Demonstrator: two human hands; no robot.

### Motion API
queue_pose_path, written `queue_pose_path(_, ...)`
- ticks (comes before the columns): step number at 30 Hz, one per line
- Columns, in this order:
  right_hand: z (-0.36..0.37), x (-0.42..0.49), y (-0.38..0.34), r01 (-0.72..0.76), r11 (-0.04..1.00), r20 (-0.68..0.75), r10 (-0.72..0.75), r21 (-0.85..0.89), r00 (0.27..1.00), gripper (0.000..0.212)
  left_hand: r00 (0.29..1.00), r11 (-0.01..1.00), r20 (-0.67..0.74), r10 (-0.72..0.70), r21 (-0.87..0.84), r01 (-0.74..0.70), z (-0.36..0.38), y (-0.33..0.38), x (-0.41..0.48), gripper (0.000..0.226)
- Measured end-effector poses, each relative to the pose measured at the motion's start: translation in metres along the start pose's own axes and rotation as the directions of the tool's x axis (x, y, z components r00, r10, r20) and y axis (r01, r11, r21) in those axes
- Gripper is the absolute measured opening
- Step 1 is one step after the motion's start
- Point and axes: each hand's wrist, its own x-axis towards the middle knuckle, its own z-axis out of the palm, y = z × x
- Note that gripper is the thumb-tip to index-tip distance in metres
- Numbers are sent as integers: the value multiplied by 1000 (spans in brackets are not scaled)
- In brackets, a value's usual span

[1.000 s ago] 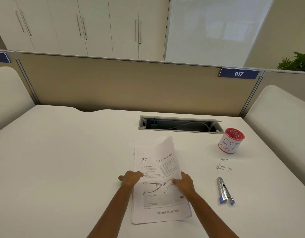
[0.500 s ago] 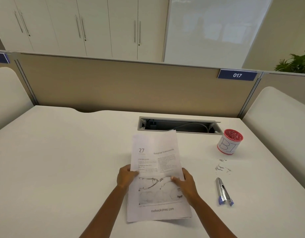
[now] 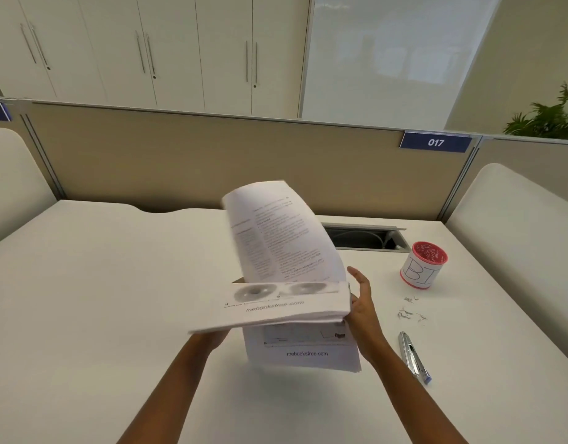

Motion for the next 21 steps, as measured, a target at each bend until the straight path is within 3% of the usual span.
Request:
queue_pose_path(2,-3,1,3,-66,998,42,66,-12,997,104,999,999,-40,-4,-49,2,1,1,0,49)
queue_pose_path(3,-4,1,5,-91,996,62,92,-17,994,98,1000,997,-18,-14,-75,12,5,5,1,49)
queue_pose_path(6,-3,-2,11,-143,989,66,145,-35,987,48,994,987,0,-109,-115,108,15,8,5,44)
queue_pose_path(8,0,-3,19,-186,982,55,188,-37,981,28,990,981,-30,-140,-140,134,17,4,5,33)
queue_pose_path(14,-1,0,35,-292,926,-53,288,-239,956,11,983,989,-106,-148,-22,147,21,-3,-3,29)
queue_pose_path(17,-3,0,28,-258,936,-81,246,-241,966,14,987,997,-142,-79,-8,79,24,8,-6,26)
queue_pose_path(21,-2,3,7,-90,962,-179,44,-256,983,18,991,997,-115,72,31,-69,31,42,-3,26)
